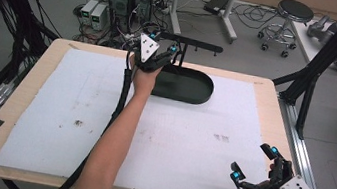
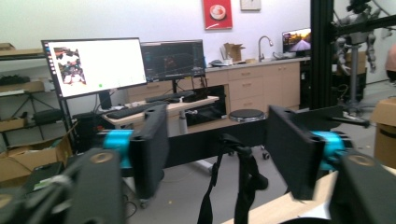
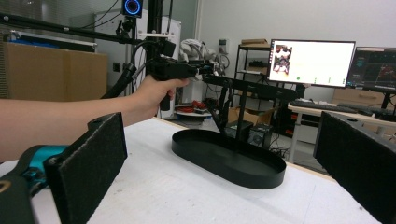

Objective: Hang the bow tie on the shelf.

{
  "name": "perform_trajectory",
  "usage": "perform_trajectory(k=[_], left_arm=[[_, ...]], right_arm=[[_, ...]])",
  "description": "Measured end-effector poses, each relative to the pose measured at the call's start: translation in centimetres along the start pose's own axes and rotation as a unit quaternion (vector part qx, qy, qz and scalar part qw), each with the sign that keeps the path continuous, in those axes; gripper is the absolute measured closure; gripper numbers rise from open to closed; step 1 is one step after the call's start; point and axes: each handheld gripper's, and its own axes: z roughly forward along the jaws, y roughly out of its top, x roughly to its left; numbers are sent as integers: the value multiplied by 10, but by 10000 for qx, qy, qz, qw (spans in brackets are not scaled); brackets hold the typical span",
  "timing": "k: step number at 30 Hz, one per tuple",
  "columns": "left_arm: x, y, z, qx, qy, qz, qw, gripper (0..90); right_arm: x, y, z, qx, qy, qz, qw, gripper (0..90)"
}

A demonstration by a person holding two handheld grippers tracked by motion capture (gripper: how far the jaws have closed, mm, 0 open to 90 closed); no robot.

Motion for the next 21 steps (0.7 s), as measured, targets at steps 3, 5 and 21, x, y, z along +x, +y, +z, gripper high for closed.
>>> perform_trajectory(k=[3, 5, 21], left_arm=[[1, 5, -7, 108, -75, 11, 9999, 246], [3, 9, -13, 158, -136, -48, 9998, 218], [23, 56, -106, -110, -245, -98, 9996, 134]], right_arm=[[0, -1, 1, 8, 11, 29, 10000, 16], [0, -1, 1, -6, 15, 61, 10000, 16], [-4, -12, 4, 31, -23, 389, 9992, 16]])
